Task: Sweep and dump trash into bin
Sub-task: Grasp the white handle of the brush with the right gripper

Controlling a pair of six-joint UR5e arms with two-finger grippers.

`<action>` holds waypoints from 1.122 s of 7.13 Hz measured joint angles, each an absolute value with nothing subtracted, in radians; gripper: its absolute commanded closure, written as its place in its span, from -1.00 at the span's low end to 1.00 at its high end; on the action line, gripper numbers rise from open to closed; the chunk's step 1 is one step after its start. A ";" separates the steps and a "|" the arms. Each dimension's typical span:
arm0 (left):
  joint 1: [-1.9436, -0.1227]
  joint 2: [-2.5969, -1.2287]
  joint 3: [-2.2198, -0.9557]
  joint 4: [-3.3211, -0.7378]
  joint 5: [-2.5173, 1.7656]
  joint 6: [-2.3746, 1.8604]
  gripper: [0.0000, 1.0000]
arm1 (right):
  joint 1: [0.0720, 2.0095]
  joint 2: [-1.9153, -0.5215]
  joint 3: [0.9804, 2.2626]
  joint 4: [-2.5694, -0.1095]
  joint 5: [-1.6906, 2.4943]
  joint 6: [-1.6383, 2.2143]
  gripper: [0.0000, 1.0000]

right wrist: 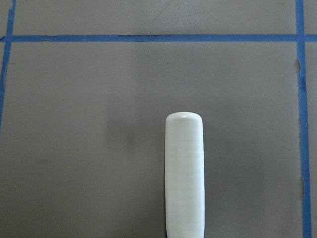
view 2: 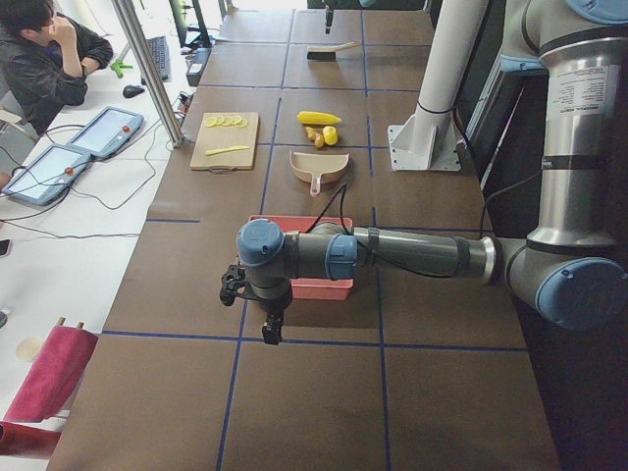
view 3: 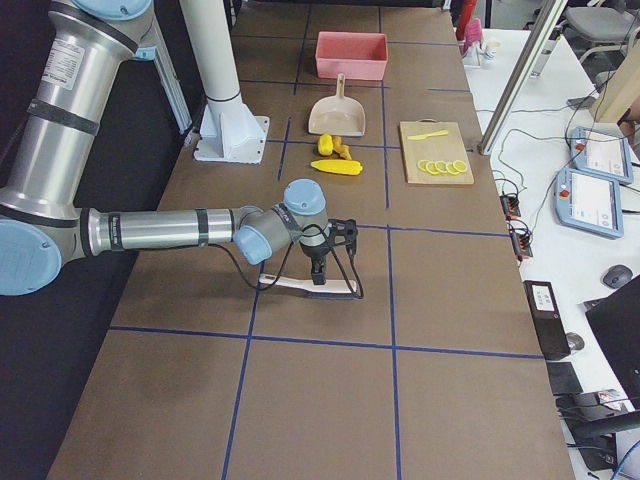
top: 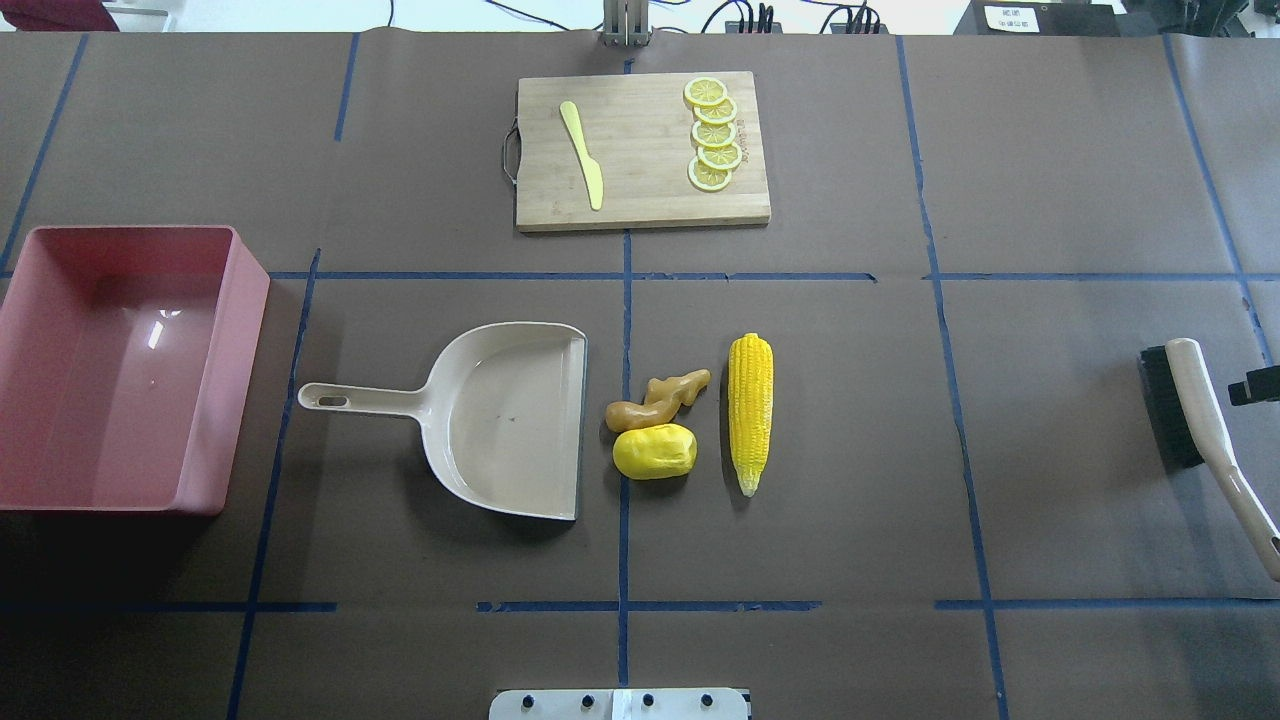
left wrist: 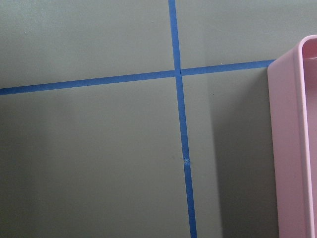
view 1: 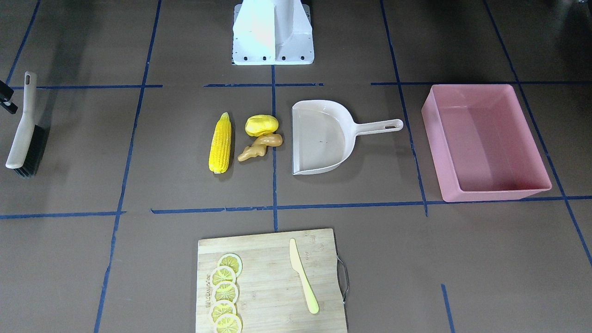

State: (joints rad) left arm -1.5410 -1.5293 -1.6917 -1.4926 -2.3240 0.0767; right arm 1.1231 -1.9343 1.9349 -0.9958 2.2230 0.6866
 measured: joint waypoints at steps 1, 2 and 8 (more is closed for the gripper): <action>-1.541 -1.529 -1.692 -1.493 -2.324 0.077 -1.00 | 1.099 -1.951 1.933 -0.976 2.216 0.705 -1.00; -1.541 -1.531 -1.694 -1.493 -2.324 0.076 -1.00 | 1.086 -1.957 1.932 -0.969 2.213 0.710 -1.00; -1.330 -1.698 -1.914 -1.234 -2.317 -0.112 -1.00 | 1.070 -1.952 1.931 -0.965 2.213 0.712 -1.00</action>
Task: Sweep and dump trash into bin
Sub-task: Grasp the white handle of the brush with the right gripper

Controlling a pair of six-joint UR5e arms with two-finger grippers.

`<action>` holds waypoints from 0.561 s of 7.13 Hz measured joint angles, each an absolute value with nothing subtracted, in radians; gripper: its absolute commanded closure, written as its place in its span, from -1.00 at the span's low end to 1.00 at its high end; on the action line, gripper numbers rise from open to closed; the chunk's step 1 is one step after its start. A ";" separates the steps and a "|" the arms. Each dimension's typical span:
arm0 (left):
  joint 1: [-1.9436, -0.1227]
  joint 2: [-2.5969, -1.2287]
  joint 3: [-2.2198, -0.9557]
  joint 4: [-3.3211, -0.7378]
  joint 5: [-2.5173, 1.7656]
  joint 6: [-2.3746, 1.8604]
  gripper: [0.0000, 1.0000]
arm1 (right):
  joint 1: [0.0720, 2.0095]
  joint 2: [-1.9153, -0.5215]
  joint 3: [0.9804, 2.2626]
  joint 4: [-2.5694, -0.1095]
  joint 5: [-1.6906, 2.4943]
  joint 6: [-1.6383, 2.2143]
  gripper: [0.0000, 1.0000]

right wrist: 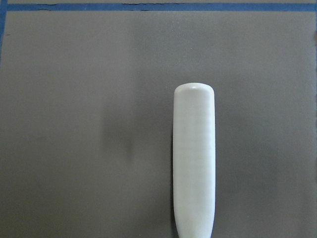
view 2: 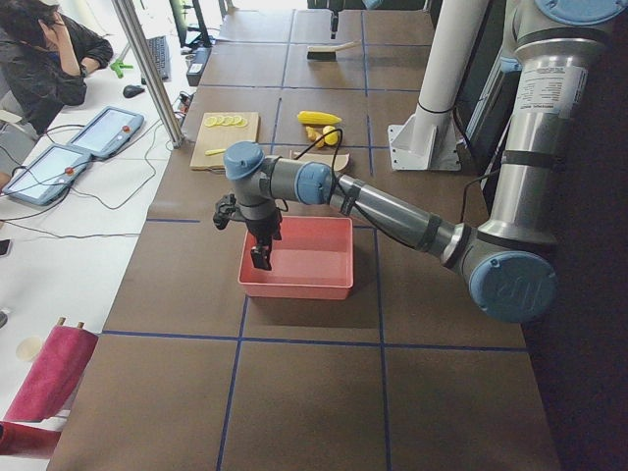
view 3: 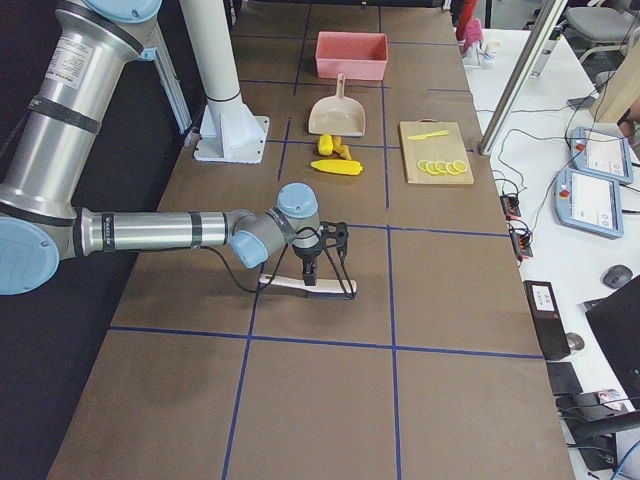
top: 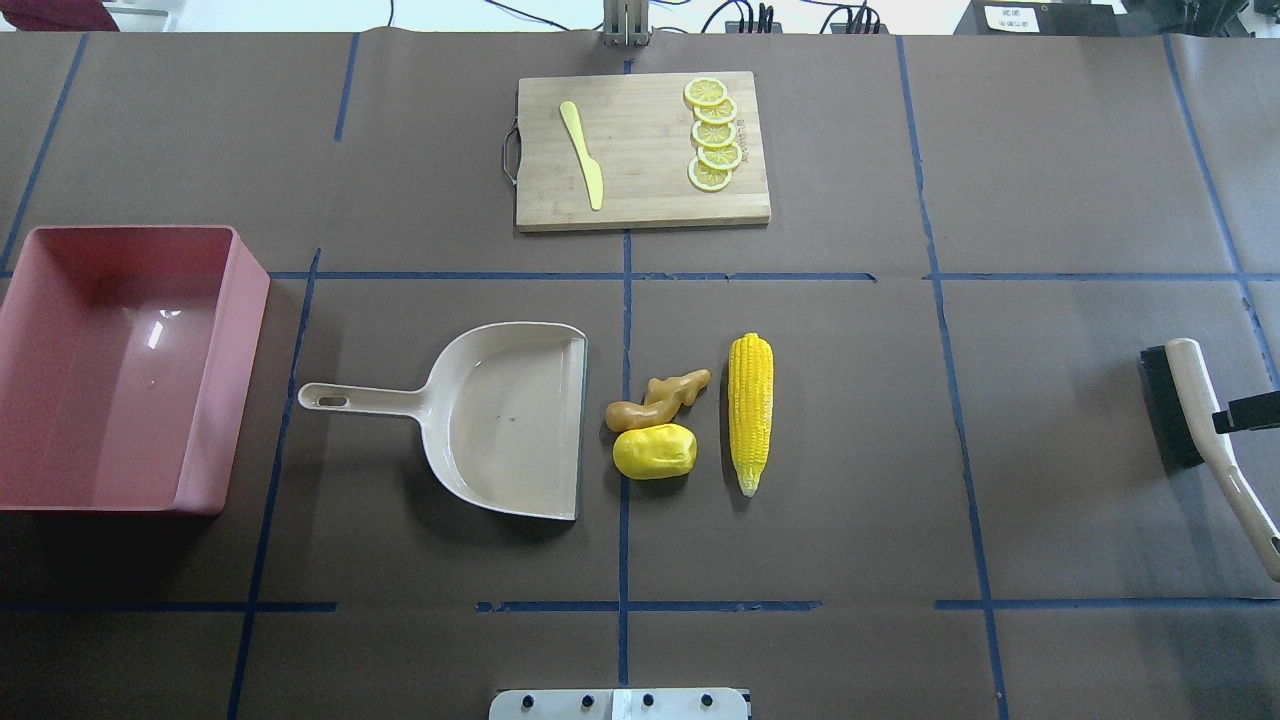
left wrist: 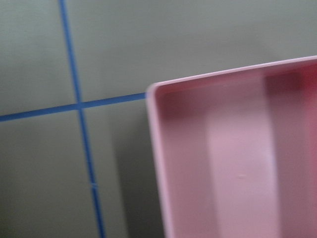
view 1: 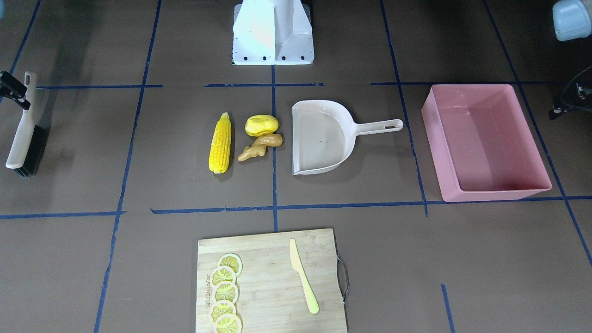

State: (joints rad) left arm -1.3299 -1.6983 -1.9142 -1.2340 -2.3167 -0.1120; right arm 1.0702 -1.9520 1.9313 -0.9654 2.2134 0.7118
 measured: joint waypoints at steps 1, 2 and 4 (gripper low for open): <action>-1.316 -1.701 -1.941 -1.210 -2.316 -0.126 -1.00 | 1.067 -1.952 1.931 -0.966 2.213 0.713 -0.98; -1.312 -1.691 -1.945 -1.203 -2.314 -0.127 -1.00 | 1.060 -1.952 1.929 -0.965 2.213 0.717 -0.97; -1.309 -1.675 -1.931 -1.204 -2.313 -0.126 -1.00 | 1.011 -1.958 1.906 -0.931 2.177 0.751 -0.97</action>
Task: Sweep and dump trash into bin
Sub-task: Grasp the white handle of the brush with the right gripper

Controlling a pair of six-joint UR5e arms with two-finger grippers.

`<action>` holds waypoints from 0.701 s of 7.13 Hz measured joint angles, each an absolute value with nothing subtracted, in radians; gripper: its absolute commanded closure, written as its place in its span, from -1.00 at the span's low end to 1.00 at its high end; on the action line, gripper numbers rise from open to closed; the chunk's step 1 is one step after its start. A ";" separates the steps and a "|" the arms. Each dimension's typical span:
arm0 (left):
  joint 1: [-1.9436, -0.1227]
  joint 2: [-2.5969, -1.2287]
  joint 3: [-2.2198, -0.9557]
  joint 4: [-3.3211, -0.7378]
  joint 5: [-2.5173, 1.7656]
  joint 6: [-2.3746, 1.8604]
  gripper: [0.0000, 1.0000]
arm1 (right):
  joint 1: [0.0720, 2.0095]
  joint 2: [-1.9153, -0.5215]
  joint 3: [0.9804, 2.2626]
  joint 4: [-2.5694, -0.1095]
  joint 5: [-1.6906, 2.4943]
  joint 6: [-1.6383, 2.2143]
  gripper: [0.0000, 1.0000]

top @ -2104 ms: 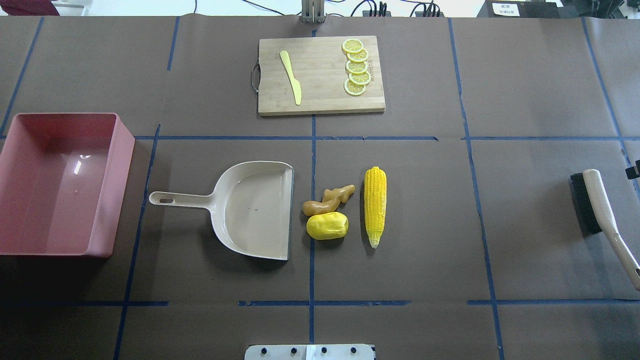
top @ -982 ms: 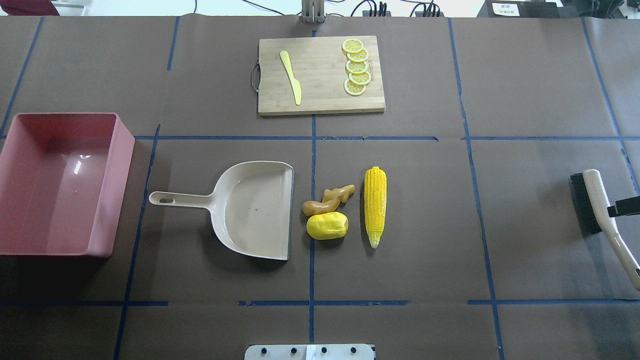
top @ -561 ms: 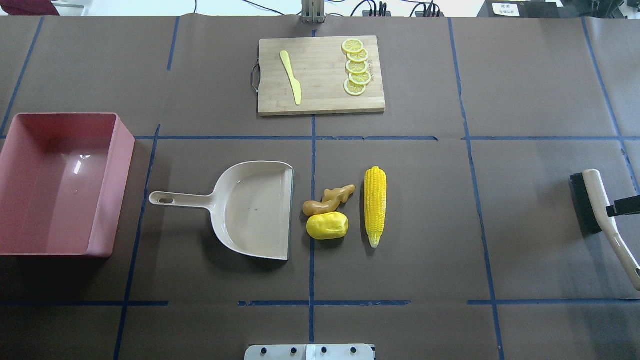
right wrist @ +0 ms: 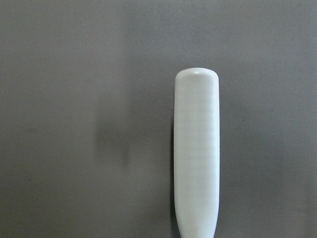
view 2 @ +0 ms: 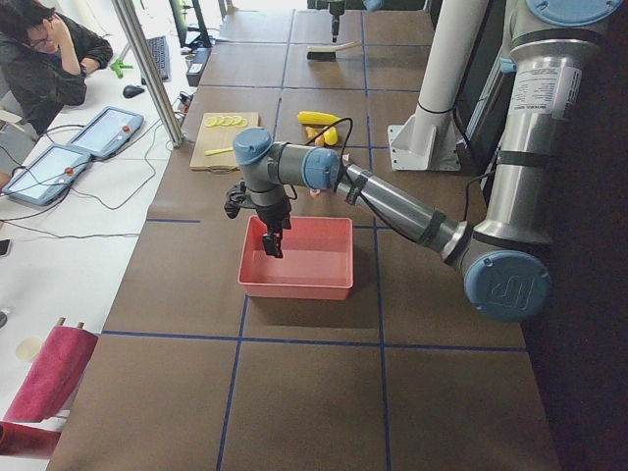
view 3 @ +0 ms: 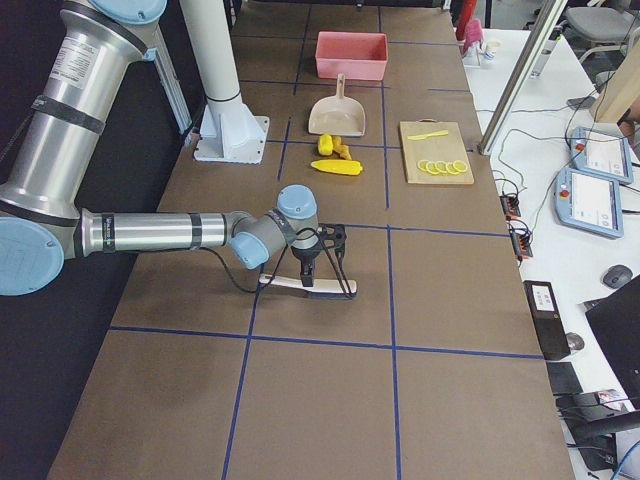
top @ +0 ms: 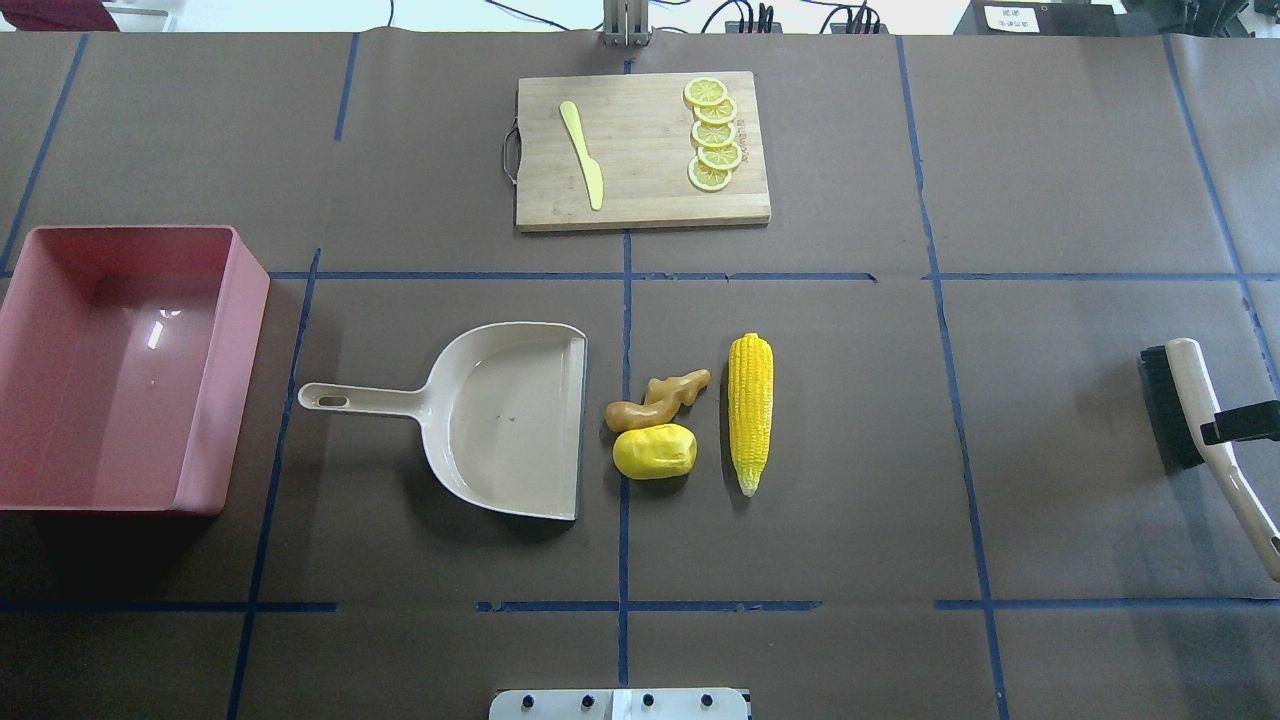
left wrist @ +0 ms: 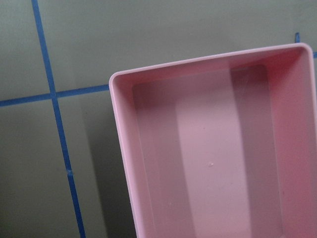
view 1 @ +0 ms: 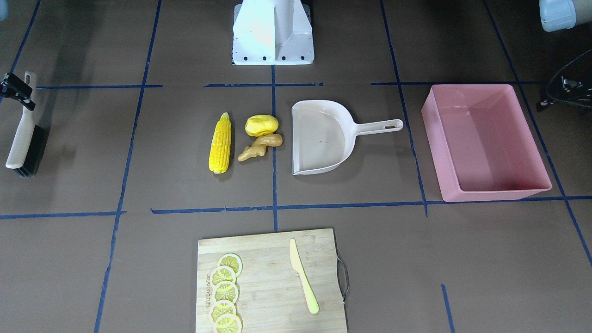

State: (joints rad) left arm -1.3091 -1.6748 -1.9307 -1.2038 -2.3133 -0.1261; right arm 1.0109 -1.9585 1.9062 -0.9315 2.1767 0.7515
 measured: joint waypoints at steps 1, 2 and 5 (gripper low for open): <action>-1.309 -1.674 -1.925 -1.204 -2.314 -0.126 -1.00 | 0.984 -1.966 1.870 -0.867 2.158 0.781 -0.96; -1.309 -1.675 -1.922 -1.204 -2.314 -0.126 -1.00 | 0.958 -1.973 1.837 -0.802 2.148 0.824 -0.96; -1.308 -1.676 -1.921 -1.204 -2.313 -0.127 -1.00 | 0.872 -2.012 1.815 -0.749 2.120 0.879 -0.36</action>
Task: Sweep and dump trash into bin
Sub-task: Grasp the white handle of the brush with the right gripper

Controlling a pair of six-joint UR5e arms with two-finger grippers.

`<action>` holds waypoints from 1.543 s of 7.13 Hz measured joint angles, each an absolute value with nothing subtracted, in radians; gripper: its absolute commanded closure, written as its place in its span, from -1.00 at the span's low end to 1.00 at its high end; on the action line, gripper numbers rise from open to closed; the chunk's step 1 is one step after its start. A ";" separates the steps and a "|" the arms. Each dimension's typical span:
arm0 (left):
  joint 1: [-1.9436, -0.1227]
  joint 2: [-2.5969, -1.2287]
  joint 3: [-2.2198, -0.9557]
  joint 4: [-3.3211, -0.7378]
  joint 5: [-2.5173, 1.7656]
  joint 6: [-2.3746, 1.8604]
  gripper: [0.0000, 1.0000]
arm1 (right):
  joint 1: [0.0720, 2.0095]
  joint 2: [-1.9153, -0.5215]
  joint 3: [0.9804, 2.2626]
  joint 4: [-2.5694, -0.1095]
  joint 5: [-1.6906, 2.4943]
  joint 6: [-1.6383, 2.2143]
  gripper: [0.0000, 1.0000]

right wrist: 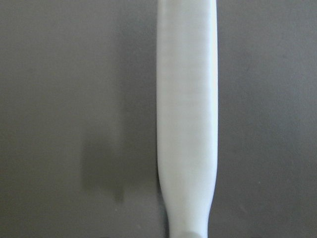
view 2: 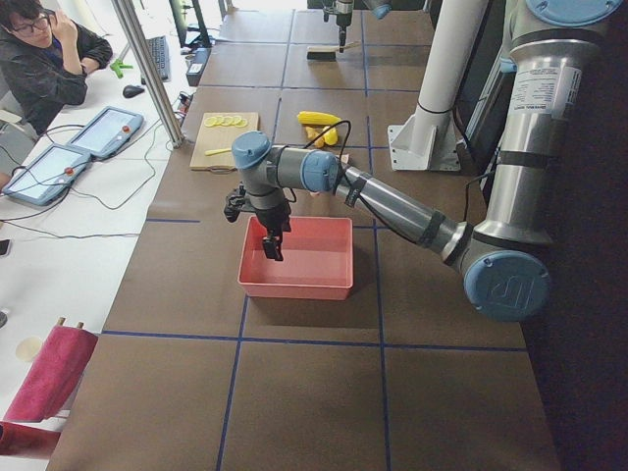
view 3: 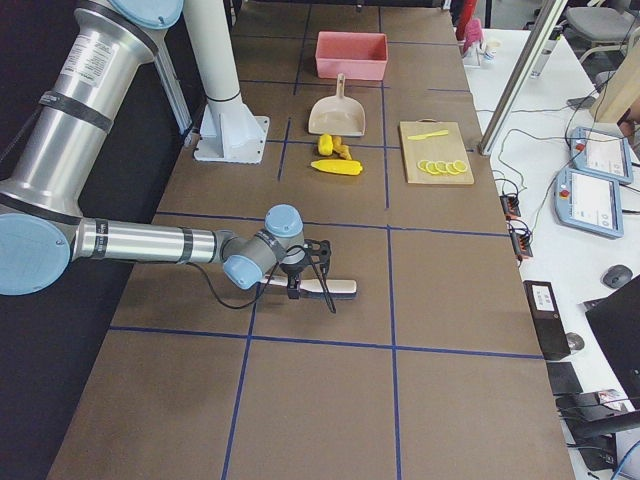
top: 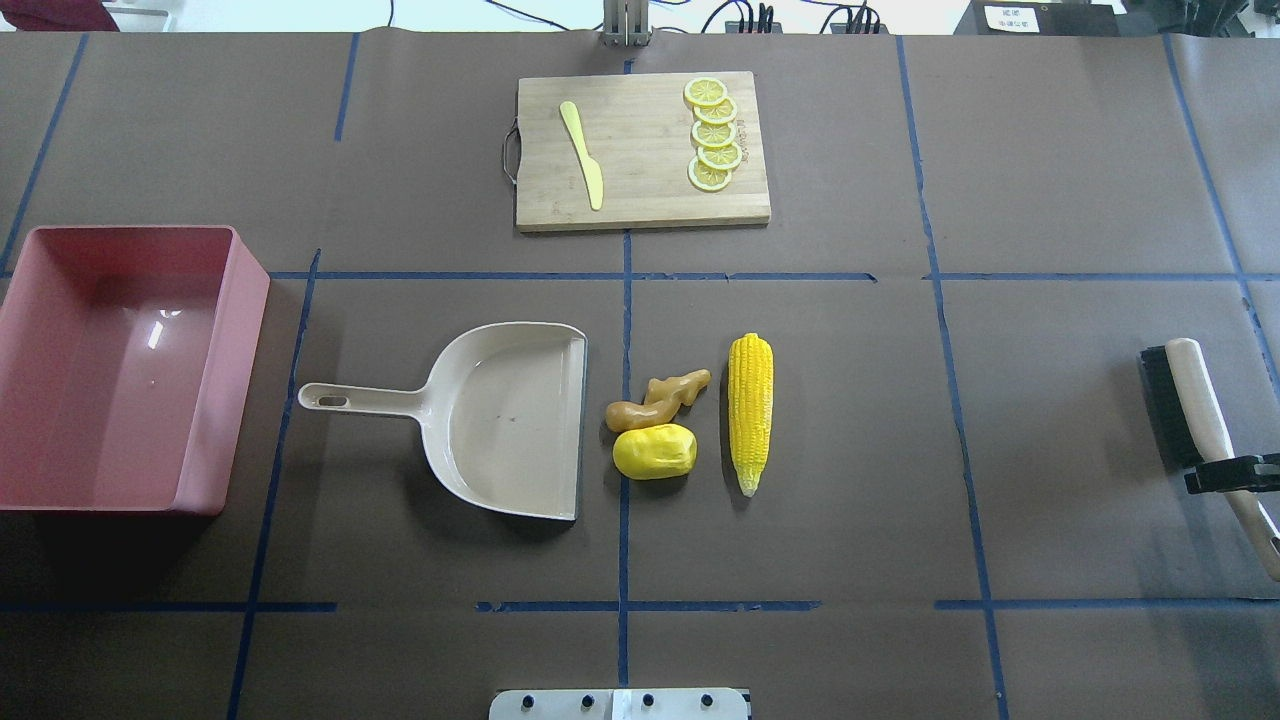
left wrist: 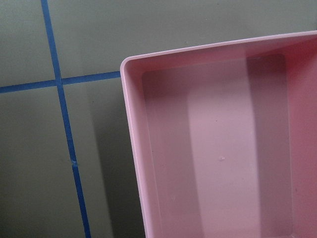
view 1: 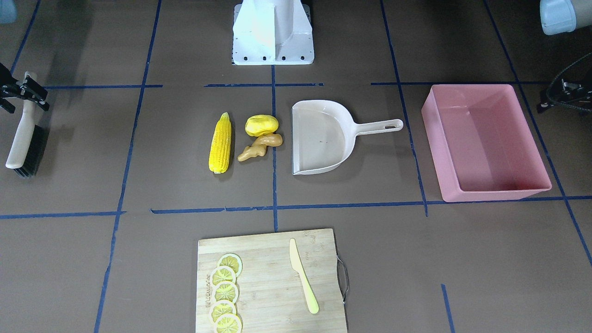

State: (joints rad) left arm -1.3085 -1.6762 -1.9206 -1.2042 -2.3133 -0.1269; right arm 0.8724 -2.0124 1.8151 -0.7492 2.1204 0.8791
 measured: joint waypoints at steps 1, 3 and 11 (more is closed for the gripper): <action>-1.308 -1.675 -1.921 -1.204 -2.314 -0.127 -1.00 | 0.857 -2.024 1.813 -0.748 2.116 0.879 0.50; -1.308 -1.673 -1.922 -1.204 -2.316 -0.126 -1.00 | 0.838 -2.030 1.806 -0.747 2.114 0.874 1.00; -1.309 -1.670 -1.941 -1.201 -2.314 -0.128 -1.00 | 0.859 -1.967 1.888 -0.866 2.125 0.871 1.00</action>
